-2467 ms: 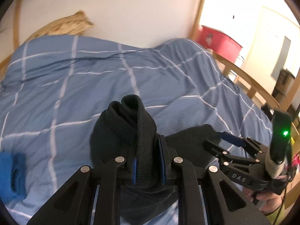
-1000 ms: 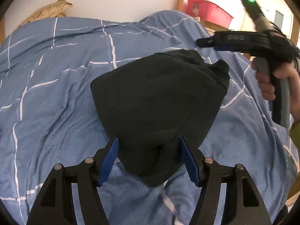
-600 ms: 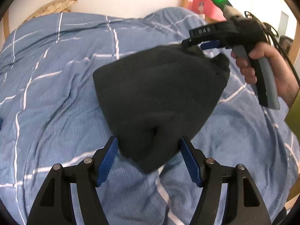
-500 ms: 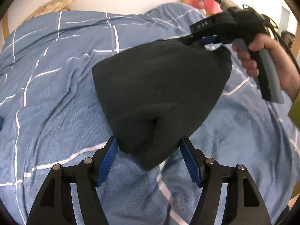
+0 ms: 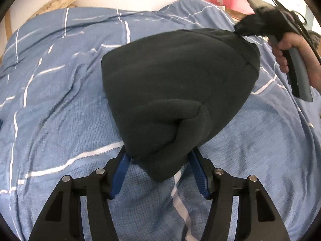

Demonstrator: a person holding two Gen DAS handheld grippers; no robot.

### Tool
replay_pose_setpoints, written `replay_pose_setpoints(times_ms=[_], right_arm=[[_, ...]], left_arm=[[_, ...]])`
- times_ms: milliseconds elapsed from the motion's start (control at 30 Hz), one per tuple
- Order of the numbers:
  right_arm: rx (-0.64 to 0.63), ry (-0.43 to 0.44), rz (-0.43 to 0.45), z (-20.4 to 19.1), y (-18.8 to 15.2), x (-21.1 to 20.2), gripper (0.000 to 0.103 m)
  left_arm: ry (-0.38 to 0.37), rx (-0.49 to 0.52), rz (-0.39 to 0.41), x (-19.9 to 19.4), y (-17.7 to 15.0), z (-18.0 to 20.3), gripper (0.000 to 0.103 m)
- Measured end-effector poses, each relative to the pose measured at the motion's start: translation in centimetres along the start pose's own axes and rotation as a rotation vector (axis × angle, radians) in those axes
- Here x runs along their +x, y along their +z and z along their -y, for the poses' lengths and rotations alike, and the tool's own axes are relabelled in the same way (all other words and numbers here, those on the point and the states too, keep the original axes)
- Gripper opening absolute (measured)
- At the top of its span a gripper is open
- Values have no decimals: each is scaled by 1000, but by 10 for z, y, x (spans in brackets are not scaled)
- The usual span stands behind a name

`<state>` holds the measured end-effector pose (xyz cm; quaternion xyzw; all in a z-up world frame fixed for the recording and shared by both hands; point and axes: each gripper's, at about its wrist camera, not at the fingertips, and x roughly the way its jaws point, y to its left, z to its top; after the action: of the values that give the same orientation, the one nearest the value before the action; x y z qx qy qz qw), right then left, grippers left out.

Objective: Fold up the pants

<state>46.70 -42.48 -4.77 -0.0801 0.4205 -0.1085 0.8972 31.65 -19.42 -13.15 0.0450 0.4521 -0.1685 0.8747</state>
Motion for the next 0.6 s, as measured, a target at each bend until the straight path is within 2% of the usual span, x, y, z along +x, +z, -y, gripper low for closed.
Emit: replay_pose_setpoints(times_ms=[100,167,200,233,267,300,400,500,600], right_arm=[[85,-3,-28,18,-11,8,0],[141,45,26,27,-18,-5,4],[170,80,52,31,-21,-14,9],[189,118,83,33,-22,-24,24],[190,152,117,33,-21,-32,33],[173,176,141,30,-18,-38,33],[116,235,116,19,-8,-33,33],[88,279,53,11,-5,-20,33],[101,321,-2,6,-10,-7,32]], left_arm=[[8,6,-2,0,2,1,59],[21,26,5,-2,0,4,60],[24,31,7,-3,0,5,60],[26,31,10,-5,0,6,60],[27,26,11,-6,0,6,60],[25,17,13,-8,0,5,60],[26,-1,43,-17,2,4,60],[40,16,87,-25,4,5,60],[37,17,72,-19,5,3,60]])
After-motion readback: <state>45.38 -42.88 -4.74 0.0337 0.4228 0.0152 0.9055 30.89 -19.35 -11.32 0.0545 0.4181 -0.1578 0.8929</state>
